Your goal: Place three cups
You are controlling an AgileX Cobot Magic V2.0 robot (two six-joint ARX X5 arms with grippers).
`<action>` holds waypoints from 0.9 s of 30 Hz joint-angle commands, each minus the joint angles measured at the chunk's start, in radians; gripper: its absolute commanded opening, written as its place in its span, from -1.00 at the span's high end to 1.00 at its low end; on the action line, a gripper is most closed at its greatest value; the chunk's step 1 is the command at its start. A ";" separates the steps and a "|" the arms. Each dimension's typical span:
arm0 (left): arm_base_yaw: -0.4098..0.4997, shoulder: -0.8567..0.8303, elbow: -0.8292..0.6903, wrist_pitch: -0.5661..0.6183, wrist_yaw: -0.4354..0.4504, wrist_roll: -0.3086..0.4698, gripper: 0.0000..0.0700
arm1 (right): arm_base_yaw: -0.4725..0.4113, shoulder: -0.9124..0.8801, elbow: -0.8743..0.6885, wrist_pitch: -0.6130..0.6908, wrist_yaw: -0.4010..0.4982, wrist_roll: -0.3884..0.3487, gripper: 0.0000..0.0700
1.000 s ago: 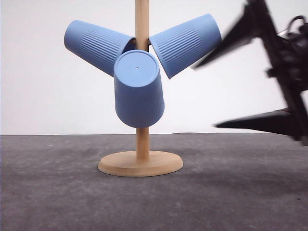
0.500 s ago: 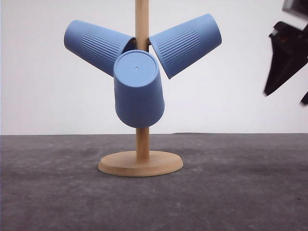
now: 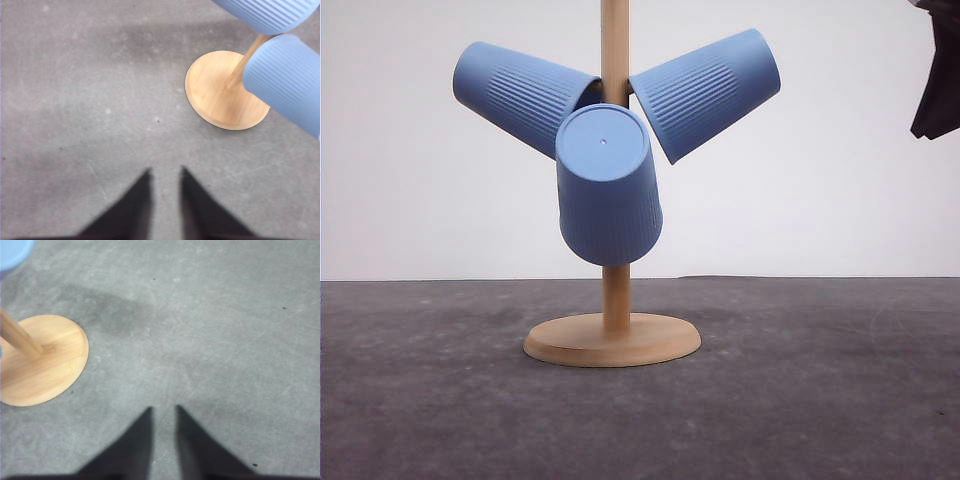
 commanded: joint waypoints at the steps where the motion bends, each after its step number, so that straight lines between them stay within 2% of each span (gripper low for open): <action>1: -0.004 0.002 0.009 0.010 -0.001 0.026 1.00 | -0.001 0.005 0.013 0.013 -0.001 -0.008 0.95; 17: 0.010 -0.035 -0.021 0.048 -0.003 0.031 1.00 | -0.001 0.005 0.013 0.018 0.000 -0.008 0.95; 19: 0.039 -0.091 -0.097 0.138 -0.003 0.045 1.00 | -0.001 0.005 0.013 0.017 0.000 -0.008 0.95; 23: 0.134 -0.237 -0.334 0.406 0.007 0.120 1.00 | -0.001 0.005 0.013 0.017 0.000 -0.008 0.95; 27: 0.232 -0.383 -0.554 0.596 0.011 0.128 1.00 | -0.001 0.005 0.013 0.017 0.000 -0.008 0.95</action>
